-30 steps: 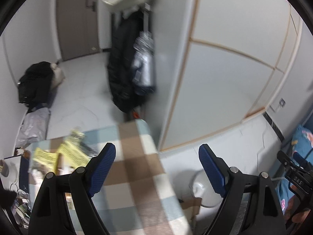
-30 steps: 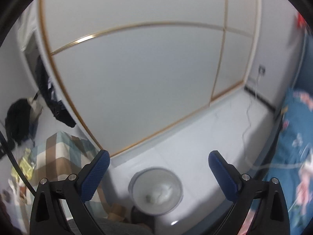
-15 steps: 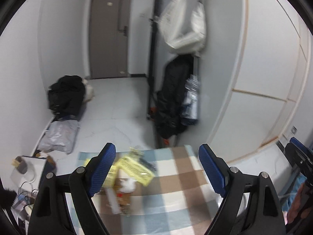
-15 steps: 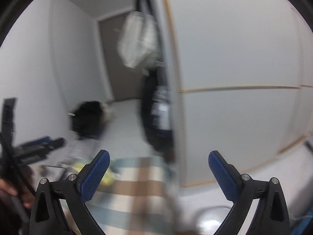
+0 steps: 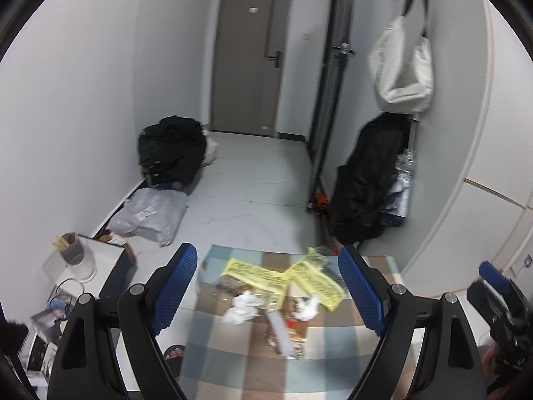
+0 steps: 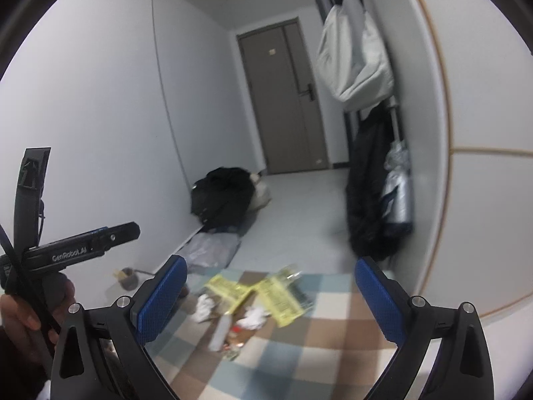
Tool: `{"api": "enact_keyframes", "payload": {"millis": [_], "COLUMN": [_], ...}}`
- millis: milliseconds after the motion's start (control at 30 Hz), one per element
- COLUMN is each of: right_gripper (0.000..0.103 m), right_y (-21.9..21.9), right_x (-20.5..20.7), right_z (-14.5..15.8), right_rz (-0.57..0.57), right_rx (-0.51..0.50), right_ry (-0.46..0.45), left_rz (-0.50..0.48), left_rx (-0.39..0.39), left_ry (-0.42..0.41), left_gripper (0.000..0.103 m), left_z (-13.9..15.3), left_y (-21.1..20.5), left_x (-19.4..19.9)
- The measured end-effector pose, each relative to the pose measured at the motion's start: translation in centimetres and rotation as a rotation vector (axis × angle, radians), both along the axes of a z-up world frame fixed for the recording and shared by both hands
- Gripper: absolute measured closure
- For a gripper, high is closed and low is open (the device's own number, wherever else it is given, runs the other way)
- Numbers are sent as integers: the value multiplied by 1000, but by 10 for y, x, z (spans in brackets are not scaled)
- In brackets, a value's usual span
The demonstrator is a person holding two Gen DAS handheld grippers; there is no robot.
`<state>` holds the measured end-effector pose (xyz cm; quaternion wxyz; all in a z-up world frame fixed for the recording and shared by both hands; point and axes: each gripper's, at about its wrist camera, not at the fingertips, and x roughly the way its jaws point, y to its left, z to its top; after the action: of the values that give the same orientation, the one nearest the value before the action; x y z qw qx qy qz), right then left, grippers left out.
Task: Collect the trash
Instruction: 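Move both open grippers back toward the table, then lower the right gripper onto the crumpled white tissue and close it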
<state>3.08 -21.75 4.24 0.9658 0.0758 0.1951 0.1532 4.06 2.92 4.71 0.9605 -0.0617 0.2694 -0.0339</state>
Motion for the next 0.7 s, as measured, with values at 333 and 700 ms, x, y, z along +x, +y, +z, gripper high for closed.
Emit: {"api": "enact_keyframes", "payload": {"millis": [333,700], "right_gripper": [1,1], "right_y": [32,55], "right_x": [14,48], "right_z": [-41,-74], "right_rz": [71,112], "right_rx": [-28,-97], "right_ry": [80,201], "left_rz": [12,47], "left_rx": [-43,-91], "left_ry": [41,111], "left_gripper": [18,18], "left_z": [-36,-73], "left_y": [24,53], "left_x": [10,27]}}
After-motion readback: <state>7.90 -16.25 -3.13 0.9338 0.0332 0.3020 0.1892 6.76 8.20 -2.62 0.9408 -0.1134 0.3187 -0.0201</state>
